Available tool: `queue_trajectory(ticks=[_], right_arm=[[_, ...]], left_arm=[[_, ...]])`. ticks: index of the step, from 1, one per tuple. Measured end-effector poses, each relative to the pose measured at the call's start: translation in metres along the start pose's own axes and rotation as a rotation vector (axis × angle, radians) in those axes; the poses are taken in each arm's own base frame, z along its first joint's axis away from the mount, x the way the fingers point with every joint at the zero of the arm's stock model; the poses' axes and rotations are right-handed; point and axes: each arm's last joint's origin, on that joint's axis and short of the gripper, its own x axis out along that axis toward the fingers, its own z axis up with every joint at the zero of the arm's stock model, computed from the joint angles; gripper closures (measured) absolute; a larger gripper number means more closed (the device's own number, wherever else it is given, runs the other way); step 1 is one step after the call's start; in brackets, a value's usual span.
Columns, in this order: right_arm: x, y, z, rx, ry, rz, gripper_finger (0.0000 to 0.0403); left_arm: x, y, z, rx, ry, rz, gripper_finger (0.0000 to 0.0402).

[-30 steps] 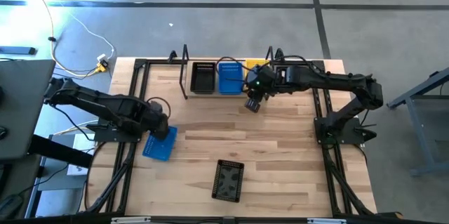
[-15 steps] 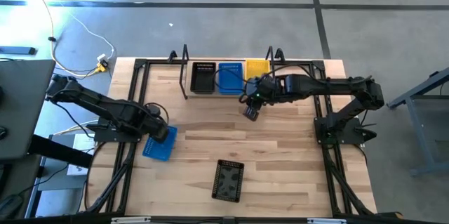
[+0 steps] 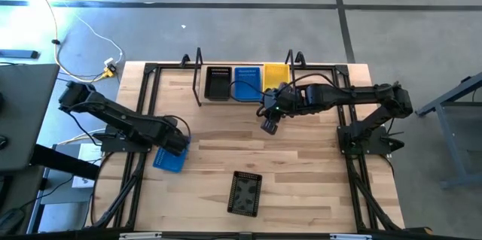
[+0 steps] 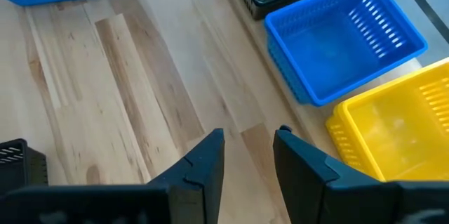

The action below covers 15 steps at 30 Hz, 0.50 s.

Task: Stack baskets on shelf by color
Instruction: Stack the blue bin on top of the blue bin on the shelf

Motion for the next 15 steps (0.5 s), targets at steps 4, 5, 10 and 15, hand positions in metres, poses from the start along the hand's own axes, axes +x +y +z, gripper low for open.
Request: queue_trajectory(ticks=[4, 5, 10, 15], right_arm=[[0.0, 0.001, 0.0, -0.003, 0.0, 0.002, 0.0293], [0.0, 0.001, 0.0, -0.004, 0.0, 0.001, 0.0293], [0.0, 0.001, -0.001, -0.006, 0.003, 0.001, 0.0293], [0.0, 0.001, -0.001, -0.01, 0.01, 0.003, 0.0293]], left_arm=[[0.004, -0.004, 0.0, 0.004, 0.008, 0.036, 0.0272], [0.005, -0.005, 0.0, 0.004, 0.01, 0.044, 0.0272], [0.01, -0.011, 0.0, 0.004, 0.042, 0.06, 0.0272], [0.016, -0.025, 0.0, 0.001, 0.07, 0.01, 0.0272]])
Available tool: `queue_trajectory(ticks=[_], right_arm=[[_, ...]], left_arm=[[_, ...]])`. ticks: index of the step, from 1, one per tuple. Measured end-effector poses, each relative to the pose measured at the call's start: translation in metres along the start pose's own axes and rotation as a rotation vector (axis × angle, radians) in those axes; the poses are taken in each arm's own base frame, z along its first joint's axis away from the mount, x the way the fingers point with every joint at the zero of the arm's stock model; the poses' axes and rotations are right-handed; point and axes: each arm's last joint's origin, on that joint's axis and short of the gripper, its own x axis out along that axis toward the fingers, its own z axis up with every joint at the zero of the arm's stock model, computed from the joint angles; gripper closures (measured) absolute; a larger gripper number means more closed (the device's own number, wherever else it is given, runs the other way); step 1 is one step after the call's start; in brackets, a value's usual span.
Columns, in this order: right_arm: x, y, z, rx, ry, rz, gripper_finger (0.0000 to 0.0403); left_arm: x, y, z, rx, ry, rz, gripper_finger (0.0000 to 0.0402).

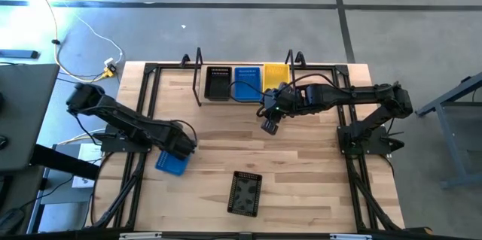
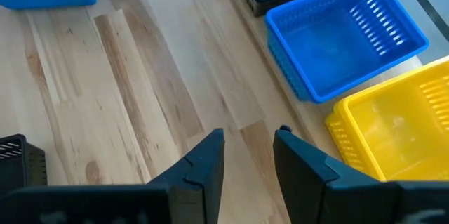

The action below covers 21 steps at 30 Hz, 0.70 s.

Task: Stack baskets on shelf by color
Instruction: Stack the blue bin on top of the blue bin on the shelf

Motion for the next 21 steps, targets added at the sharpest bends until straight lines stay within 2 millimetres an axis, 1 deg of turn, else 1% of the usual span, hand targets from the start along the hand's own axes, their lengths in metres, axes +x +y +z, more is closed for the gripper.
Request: queue_trajectory(ticks=[3, 7, 12, 16, 21], right_arm=[[0.0, 0.0, 0.0, 0.001, 0.0, 0.001, 0.0293], [0.0, 0.0, 0.0, 0.0, 0.0, 0.006, 0.0293], [-0.002, 0.008, -0.001, -0.014, -0.016, 0.027, 0.0293], [-0.005, 0.017, 0.0, -0.022, -0.047, 0.058, 0.0293], [-0.009, 0.029, 0.001, -0.032, -0.099, 0.101, 0.0293]], left_arm=[[0.003, -0.005, 0.001, 0.0, 0.002, -0.011, 0.0273], [0.005, -0.007, 0.002, 0.024, 0.004, -0.003, 0.0273], [0.005, -0.007, 0.003, 0.023, 0.0, -0.001, 0.028], [0.005, -0.007, 0.003, 0.033, -0.002, -0.001, 0.0312], [0.005, -0.008, 0.005, 0.039, -0.006, -0.024, 0.0371]])
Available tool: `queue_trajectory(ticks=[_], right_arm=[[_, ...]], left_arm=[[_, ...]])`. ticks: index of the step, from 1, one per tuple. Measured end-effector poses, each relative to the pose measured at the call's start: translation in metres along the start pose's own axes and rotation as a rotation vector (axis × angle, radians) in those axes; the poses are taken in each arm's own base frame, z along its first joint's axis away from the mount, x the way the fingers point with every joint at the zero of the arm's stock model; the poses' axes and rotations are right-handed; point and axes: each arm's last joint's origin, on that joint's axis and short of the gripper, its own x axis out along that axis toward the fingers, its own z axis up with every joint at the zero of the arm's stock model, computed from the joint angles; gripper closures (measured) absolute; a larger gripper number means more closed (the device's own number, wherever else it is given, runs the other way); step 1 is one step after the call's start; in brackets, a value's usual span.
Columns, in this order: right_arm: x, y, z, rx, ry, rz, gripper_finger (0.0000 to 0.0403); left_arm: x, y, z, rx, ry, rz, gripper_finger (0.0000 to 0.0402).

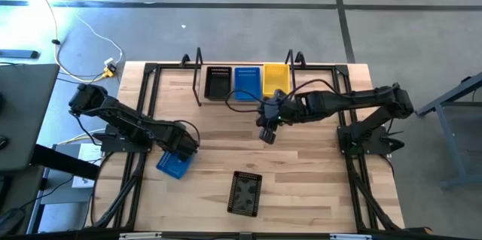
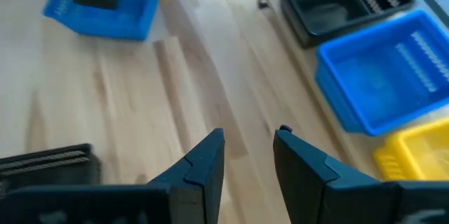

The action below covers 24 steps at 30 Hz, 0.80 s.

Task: Stack baskets on shelf by color
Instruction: Stack the blue bin on top of the blue bin on the shelf

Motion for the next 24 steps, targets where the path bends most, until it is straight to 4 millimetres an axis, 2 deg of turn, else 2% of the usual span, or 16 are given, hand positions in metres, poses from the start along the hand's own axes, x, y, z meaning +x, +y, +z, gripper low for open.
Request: queue_trajectory(ticks=[3, 8, 16, 24], right_arm=[[-0.002, 0.007, 0.0, -0.007, -0.015, 0.045, 0.0293], [-0.004, 0.016, -0.002, -0.02, -0.004, 0.124, 0.0293], [-0.006, 0.024, -0.002, -0.02, -0.028, 0.147, 0.0293], [-0.007, 0.029, 0.006, -0.151, -0.119, 0.225, 0.0293]], left_arm=[[-0.002, -0.001, 0.001, 0.002, -0.007, -0.035, 0.0395], [-0.017, -0.003, 0.004, 0.016, -0.045, -0.112, 0.0393], [-0.055, -0.009, 0.017, 0.019, -0.193, -0.235, 0.0398], [-0.093, -0.014, 0.039, -0.075, -0.308, -0.357, 0.0398]])
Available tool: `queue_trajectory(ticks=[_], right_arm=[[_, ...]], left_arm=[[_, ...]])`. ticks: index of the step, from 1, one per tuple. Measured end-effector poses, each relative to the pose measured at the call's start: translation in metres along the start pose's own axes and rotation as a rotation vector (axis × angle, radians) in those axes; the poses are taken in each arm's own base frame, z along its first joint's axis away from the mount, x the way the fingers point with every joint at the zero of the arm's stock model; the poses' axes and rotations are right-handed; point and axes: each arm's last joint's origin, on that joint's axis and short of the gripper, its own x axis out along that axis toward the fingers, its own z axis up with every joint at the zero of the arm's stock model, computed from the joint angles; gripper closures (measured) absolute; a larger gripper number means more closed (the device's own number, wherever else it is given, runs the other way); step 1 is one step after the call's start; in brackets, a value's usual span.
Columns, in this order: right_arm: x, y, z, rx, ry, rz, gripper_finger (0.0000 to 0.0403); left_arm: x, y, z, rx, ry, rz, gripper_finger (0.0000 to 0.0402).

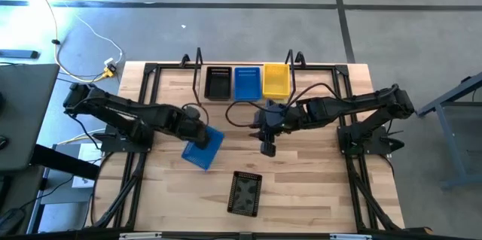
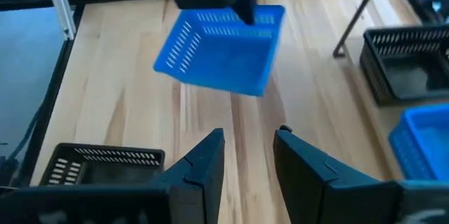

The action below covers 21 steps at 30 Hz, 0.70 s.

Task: Stack baskets on shelf by color
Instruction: Stack the blue bin on top of the blue bin on the shelf

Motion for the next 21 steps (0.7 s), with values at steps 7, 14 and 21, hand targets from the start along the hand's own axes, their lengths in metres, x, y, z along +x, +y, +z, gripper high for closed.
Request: queue_trajectory(ticks=[7, 14, 21], right_arm=[[0.0, 0.002, 0.002, -0.157, -0.022, 0.04, 0.0293], [0.0, 0.0, 0.003, -0.381, -0.035, -0.022, 0.0293], [0.0, 0.002, 0.011, -0.549, -0.119, -0.019, 0.0293]], left_arm=[[-0.023, -0.01, 0.023, -0.2, -0.163, -0.057, 0.0398], [-0.03, -0.009, 0.035, -0.394, -0.284, -0.063, 0.0398], [-0.031, -0.009, 0.035, -0.507, -0.318, -0.071, 0.0398]])
